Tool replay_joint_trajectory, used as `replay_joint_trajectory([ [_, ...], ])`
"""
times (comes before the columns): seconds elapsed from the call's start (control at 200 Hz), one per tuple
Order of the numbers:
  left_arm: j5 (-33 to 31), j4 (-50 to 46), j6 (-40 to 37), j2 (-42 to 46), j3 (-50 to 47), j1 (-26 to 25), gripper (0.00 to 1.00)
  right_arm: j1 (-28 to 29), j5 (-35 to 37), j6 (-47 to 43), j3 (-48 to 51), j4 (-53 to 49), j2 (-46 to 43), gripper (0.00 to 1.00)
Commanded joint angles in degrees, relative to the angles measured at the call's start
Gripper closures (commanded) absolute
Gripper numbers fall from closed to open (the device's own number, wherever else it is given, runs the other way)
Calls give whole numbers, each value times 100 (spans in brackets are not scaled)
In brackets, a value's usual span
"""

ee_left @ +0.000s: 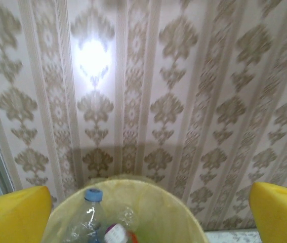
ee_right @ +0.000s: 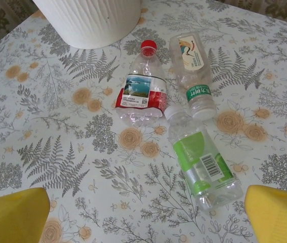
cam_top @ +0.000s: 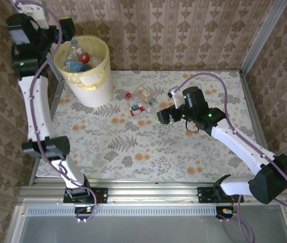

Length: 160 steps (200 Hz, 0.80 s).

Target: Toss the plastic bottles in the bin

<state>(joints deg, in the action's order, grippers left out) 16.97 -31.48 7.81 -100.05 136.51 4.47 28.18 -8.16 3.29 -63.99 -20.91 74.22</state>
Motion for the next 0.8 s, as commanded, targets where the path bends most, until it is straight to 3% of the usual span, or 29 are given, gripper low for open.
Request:
replay_joint_trajectory([
  [0.0,87,-164,-4,667,3,-43,0,-62,-62,125,-21,47,148,0],
  [0.425,466,425,14,2881,-2247,-261,0,-243,-252,283,-762,-578,1362,0],
  [0.795,794,354,249,3802,-2970,-314,0,-406,-197,-339,-1357,-1316,2291,0],
])
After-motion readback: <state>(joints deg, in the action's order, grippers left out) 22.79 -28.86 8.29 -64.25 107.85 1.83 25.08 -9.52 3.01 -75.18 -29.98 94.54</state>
